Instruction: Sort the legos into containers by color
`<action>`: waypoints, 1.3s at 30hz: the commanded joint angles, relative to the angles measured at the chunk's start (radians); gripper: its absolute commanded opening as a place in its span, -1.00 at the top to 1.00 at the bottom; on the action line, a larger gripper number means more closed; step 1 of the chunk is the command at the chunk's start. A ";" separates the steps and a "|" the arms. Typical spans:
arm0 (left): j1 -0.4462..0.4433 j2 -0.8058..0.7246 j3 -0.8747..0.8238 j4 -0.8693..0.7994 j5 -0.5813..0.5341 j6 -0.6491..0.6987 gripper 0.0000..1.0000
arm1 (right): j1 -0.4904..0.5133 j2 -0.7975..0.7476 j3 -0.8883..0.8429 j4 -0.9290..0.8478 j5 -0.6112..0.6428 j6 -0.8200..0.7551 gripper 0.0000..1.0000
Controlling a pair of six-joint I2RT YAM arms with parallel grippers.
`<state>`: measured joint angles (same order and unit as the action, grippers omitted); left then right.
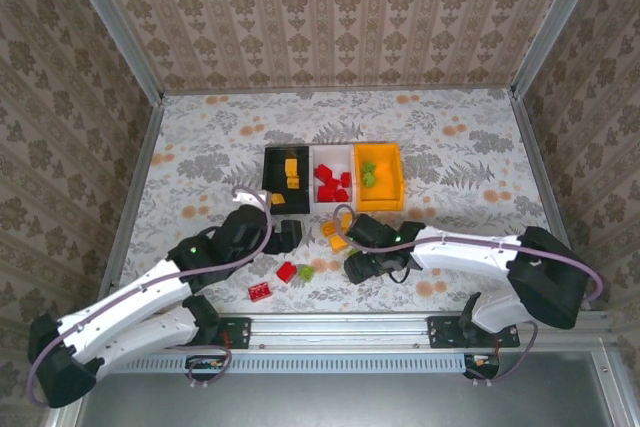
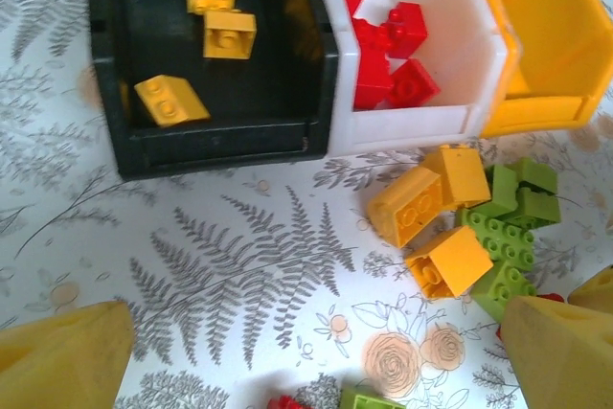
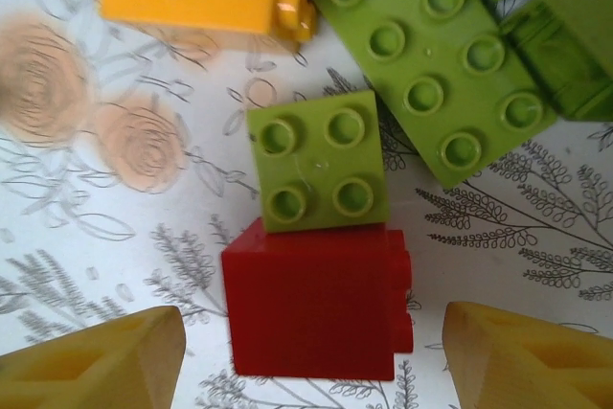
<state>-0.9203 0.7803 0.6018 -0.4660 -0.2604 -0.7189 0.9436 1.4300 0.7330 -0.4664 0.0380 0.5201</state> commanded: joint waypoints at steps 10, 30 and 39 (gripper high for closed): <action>0.032 -0.062 -0.051 -0.052 -0.039 -0.085 -1.00 | 0.006 0.077 0.023 0.045 0.020 -0.011 -0.10; 0.101 -0.131 -0.039 -0.177 0.002 -0.110 -1.00 | -0.209 0.237 0.591 -0.076 0.032 -0.049 0.23; 0.104 -0.099 -0.041 -0.285 0.060 -0.160 -0.98 | -0.260 0.507 0.864 -0.141 0.085 -0.042 -0.02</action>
<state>-0.8223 0.6666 0.5556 -0.6842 -0.2363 -0.8455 0.6872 1.9079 1.5211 -0.5526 0.0834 0.4782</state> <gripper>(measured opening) 0.995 0.485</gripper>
